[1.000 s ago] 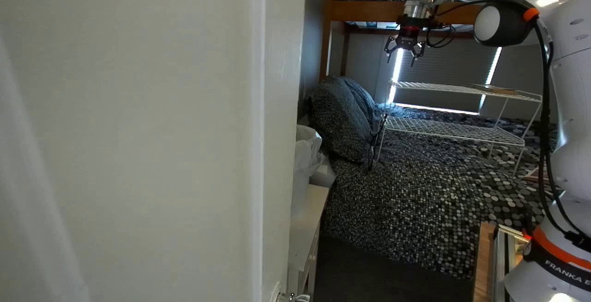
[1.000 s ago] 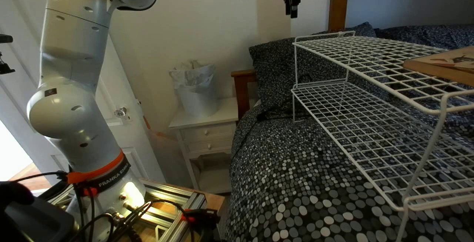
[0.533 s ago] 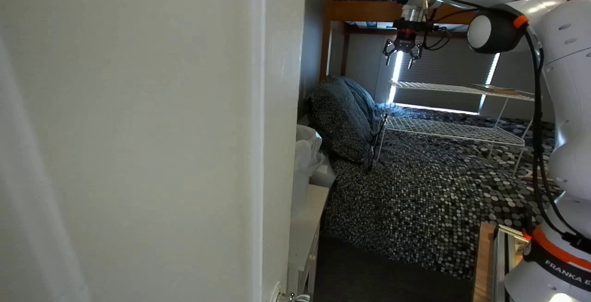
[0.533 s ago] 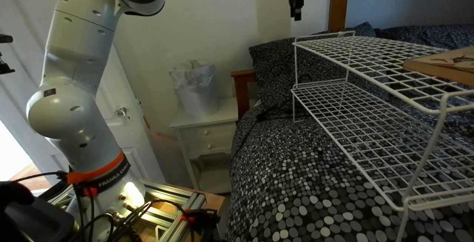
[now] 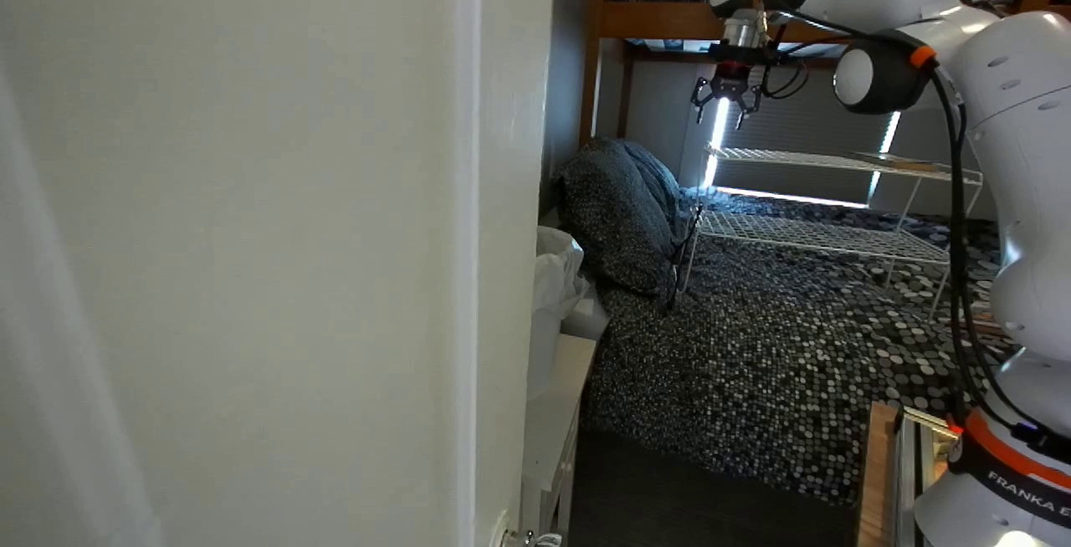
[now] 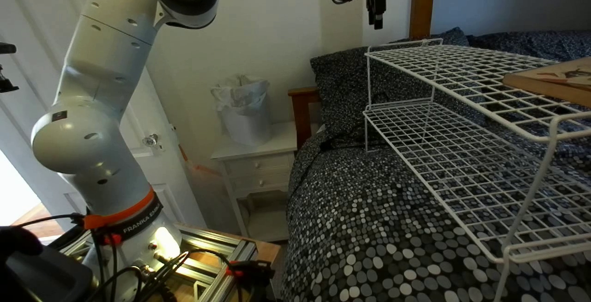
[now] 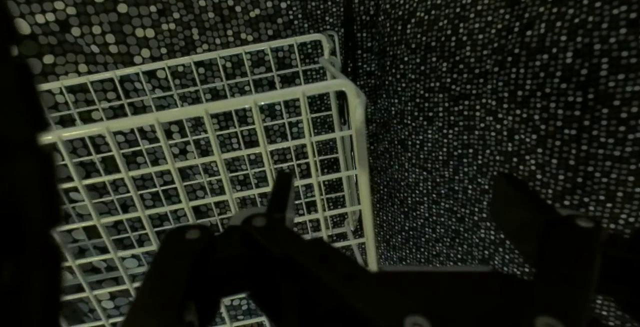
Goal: Move the white rack backwards
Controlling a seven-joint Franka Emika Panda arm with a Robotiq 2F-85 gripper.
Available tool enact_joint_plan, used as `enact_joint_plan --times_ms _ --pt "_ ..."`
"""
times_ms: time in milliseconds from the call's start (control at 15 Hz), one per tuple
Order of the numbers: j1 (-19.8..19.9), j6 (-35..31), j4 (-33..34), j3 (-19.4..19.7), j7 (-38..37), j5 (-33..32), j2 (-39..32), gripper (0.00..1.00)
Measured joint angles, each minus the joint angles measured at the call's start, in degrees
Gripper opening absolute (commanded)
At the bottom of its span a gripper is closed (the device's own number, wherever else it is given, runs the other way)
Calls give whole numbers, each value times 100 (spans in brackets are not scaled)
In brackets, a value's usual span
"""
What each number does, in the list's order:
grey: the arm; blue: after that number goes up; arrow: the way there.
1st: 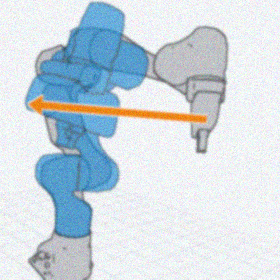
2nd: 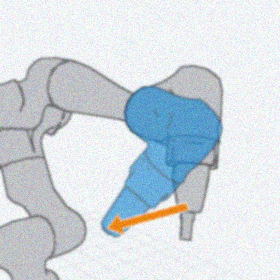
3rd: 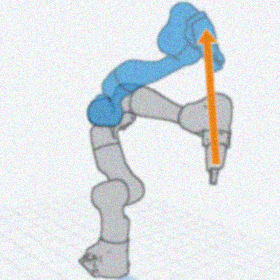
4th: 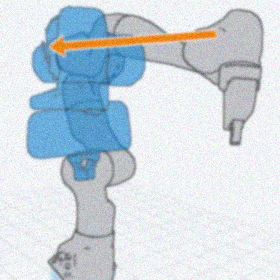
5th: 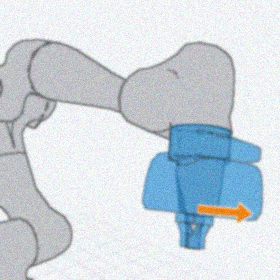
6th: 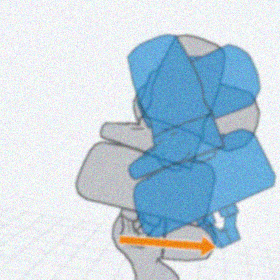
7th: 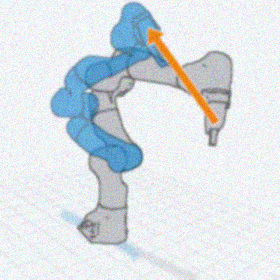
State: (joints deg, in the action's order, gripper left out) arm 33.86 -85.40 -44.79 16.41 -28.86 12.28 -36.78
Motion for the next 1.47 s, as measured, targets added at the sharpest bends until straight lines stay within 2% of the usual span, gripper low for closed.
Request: enact_joint_plan --times_ms 600,733,800,867,933,1133,1467 --pt "125 -5 801 -144 -179 -17 -640 100" --pt "159 -4 958 -144 -288 -59 -777 96" --pt "180 -4 1037 -144 -331 -78 -847 88" --pt "200 -4 1113 -144 -349 -89 -914 71" --pt "224 -4 1192 -151 -350 -91 -985 71" --pt "288 -5 1435 -207 -349 -104 -1201 46" --pt "372 -1 1796 -312 -335 -255 -1475 9"
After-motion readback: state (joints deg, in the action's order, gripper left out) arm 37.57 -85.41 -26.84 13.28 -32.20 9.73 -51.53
